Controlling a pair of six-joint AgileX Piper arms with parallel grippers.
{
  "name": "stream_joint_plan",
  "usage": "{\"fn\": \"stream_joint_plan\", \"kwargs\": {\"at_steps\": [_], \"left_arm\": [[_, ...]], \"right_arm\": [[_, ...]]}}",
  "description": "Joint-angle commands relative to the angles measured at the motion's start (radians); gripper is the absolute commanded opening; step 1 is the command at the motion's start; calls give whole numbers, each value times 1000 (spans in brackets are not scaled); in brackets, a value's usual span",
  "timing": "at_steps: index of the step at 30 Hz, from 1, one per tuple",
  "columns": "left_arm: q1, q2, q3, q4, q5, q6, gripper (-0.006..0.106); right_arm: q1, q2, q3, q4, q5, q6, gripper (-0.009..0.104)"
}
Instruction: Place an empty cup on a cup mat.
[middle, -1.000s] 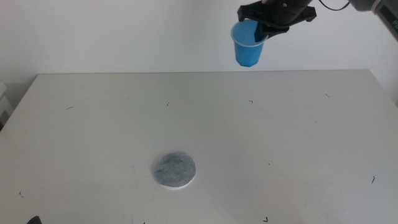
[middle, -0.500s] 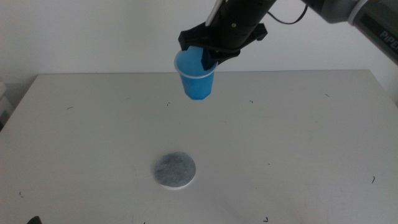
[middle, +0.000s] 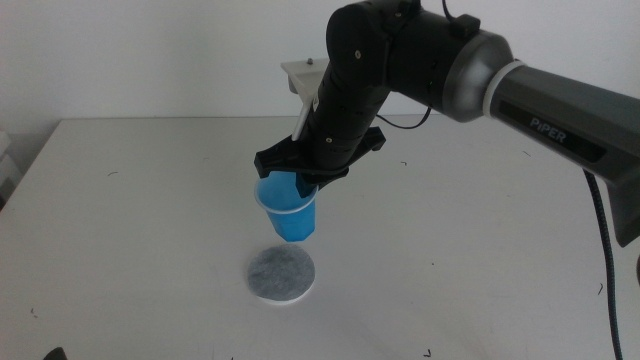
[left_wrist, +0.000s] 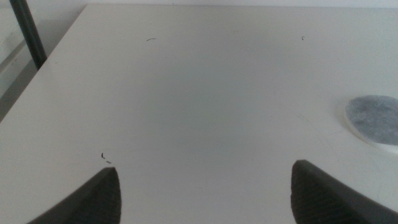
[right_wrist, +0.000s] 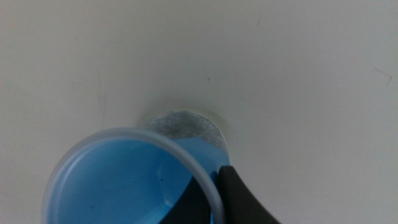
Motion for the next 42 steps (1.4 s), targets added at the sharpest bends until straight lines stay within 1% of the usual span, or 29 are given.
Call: {"fn": "stream_joint_plan", "kwargs": {"at_steps": [1,13,21,22,25,28,33,36,39,42], "left_arm": [[1,-13,-6,0,-66,-11,105],[1,-13,-6,0,-66,-11,105],[1,-13,-6,0,-66,-11,105],[1,-13,-6,0,-66,-11,105],[1,-13,-6,0,-66,-11,105],[1,-13,-6,0,-66,-11,105],[1,-13,-6,0,-66,-11,105],[1,-13,-6,0,-66,-11,105],[1,-13,-6,0,-66,-11,105],[1,-13,-6,0,-66,-11,105]], "right_arm": [[9,-45,-7,11,-68,0,-1],[31,78,-4,39,-92,-6,-1],[32,101,-4,44,-92,-7,-1],[32,101,-4,28,-88,-7,1],[32,101,-4,29,-77,-7,6],[32,101,-4,29,-69,-7,16],[32,83,-4,27,-74,2,39],[31,54,-4,19,-78,5,50],[31,7,-4,10,-71,0,57],[10,-51,-4,15,-70,-12,59]]}}
